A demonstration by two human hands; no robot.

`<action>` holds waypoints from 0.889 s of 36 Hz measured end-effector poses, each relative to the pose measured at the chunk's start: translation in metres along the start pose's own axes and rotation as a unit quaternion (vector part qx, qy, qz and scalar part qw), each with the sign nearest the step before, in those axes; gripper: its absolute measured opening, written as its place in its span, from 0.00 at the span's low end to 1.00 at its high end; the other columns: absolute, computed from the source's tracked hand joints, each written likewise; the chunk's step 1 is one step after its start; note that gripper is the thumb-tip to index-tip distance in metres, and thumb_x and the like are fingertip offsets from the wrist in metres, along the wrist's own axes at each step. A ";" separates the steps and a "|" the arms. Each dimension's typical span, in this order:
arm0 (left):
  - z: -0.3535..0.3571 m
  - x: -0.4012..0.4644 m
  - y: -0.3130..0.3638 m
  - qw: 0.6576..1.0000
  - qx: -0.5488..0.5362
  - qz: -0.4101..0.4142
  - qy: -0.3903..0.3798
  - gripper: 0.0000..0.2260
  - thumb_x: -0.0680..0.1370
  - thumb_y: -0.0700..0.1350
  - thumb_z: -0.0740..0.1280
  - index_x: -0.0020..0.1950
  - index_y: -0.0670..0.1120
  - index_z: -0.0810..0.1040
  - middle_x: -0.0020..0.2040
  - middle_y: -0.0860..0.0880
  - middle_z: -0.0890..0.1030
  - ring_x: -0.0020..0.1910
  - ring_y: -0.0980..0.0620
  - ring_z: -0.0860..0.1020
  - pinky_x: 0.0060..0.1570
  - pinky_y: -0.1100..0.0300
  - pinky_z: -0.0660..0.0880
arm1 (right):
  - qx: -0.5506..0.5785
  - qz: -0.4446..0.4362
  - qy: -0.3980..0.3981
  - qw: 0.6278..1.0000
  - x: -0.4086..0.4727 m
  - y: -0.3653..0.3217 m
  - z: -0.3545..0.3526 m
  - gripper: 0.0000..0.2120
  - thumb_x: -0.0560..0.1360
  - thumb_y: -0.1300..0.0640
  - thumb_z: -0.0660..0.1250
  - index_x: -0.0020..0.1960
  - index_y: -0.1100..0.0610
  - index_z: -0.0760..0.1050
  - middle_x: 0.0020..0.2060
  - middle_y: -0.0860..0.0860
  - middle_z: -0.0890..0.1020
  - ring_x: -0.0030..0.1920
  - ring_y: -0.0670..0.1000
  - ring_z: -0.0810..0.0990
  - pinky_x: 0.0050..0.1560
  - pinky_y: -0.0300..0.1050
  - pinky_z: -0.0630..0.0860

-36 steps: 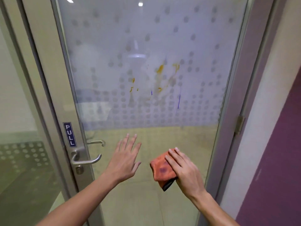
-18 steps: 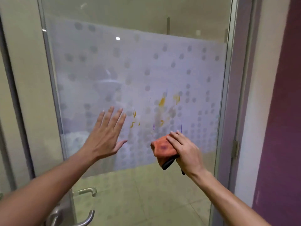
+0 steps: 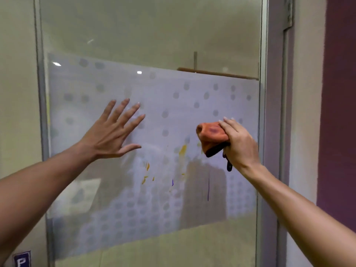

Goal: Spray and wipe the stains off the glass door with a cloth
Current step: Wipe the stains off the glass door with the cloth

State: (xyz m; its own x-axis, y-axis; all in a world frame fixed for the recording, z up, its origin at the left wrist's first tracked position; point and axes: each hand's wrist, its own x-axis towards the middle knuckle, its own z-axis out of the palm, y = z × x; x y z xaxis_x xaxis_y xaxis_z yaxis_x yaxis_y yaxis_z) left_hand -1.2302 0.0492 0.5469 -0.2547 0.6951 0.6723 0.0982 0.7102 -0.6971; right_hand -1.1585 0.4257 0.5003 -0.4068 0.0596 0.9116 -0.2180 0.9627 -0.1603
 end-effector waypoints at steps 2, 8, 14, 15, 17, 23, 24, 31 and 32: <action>-0.002 0.013 -0.009 1.000 0.008 0.011 0.009 0.40 0.78 0.70 0.52 0.81 0.44 0.63 0.81 0.37 0.58 0.80 0.31 0.57 0.76 0.31 0.55 | -0.009 0.014 0.049 0.999 0.018 0.011 -0.005 0.36 0.69 0.76 0.66 0.75 0.56 0.72 0.75 0.54 0.72 0.77 0.58 0.67 0.64 0.62 0.77; 0.003 0.044 -0.013 1.000 0.016 0.026 0.002 0.40 0.78 0.72 0.48 0.83 0.48 0.57 0.83 0.39 0.55 0.81 0.33 0.53 0.76 0.30 0.51 | 0.042 0.123 0.199 0.971 0.061 0.039 -0.004 0.44 0.68 0.77 0.59 0.80 0.52 0.63 0.80 0.54 0.64 0.80 0.62 0.58 0.77 0.59 0.63; 0.014 0.048 -0.007 1.000 0.027 -0.005 0.009 0.39 0.79 0.72 0.48 0.82 0.48 0.59 0.83 0.41 0.56 0.82 0.35 0.53 0.76 0.29 0.49 | 0.120 0.253 0.098 0.955 0.054 0.041 0.047 0.48 0.68 0.75 0.60 0.83 0.48 0.54 0.83 0.51 0.52 0.82 0.60 0.47 0.80 0.61 0.47; 0.015 0.048 -0.007 0.999 0.029 -0.004 0.012 0.39 0.79 0.72 0.47 0.82 0.48 0.60 0.83 0.41 0.56 0.82 0.35 0.54 0.76 0.29 0.49 | 0.139 0.268 0.056 0.952 0.048 0.037 0.059 0.48 0.67 0.75 0.58 0.83 0.48 0.52 0.83 0.49 0.49 0.82 0.59 0.45 0.80 0.63 0.43; 0.015 0.048 -0.008 0.999 0.032 -0.002 0.015 0.39 0.79 0.71 0.47 0.82 0.48 0.60 0.83 0.41 0.56 0.81 0.35 0.54 0.76 0.29 0.50 | 0.158 0.277 0.023 0.948 0.037 0.033 0.077 0.49 0.66 0.74 0.58 0.83 0.51 0.50 0.83 0.46 0.43 0.82 0.58 0.40 0.79 0.64 0.37; 0.017 0.047 -0.008 0.999 0.038 -0.006 0.018 0.38 0.79 0.71 0.47 0.82 0.48 0.59 0.83 0.41 0.55 0.81 0.35 0.55 0.76 0.29 0.50 | 0.153 0.230 0.016 0.961 0.032 0.042 0.088 0.43 0.71 0.46 0.59 0.83 0.53 0.51 0.83 0.47 0.40 0.82 0.58 0.40 0.78 0.65 0.36; 0.017 0.047 -0.008 0.999 0.037 -0.007 0.017 0.38 0.79 0.71 0.47 0.82 0.48 0.59 0.83 0.41 0.55 0.81 0.35 0.55 0.76 0.29 0.50 | 0.149 0.220 0.019 0.964 0.031 0.045 0.088 0.42 0.73 0.42 0.57 0.84 0.53 0.51 0.83 0.47 0.40 0.82 0.57 0.40 0.79 0.64 0.36; 0.018 0.045 -0.009 0.999 0.040 -0.013 0.016 0.38 0.80 0.71 0.46 0.82 0.48 0.59 0.83 0.41 0.54 0.81 0.35 0.54 0.76 0.30 0.48 | 0.113 0.223 0.124 0.960 0.018 0.035 0.107 0.39 0.80 0.34 0.43 0.84 0.54 0.48 0.83 0.50 0.50 0.82 0.56 0.50 0.79 0.63 0.41; 0.018 0.044 -0.010 0.999 0.042 -0.013 0.016 0.38 0.80 0.71 0.46 0.82 0.48 0.59 0.83 0.42 0.54 0.82 0.35 0.54 0.77 0.30 0.48 | 0.111 0.234 0.125 0.958 0.020 0.033 0.111 0.38 0.80 0.35 0.43 0.83 0.56 0.49 0.83 0.49 0.49 0.82 0.56 0.49 0.79 0.62 0.41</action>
State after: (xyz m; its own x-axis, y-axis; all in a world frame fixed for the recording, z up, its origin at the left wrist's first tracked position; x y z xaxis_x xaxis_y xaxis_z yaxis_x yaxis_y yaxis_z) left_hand -1.2602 0.0711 0.5789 -0.2255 0.6800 0.6977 0.0102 0.7177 -0.6962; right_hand -1.2720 0.4289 0.4708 -0.2875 0.5590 0.7778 -0.2572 0.7372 -0.6248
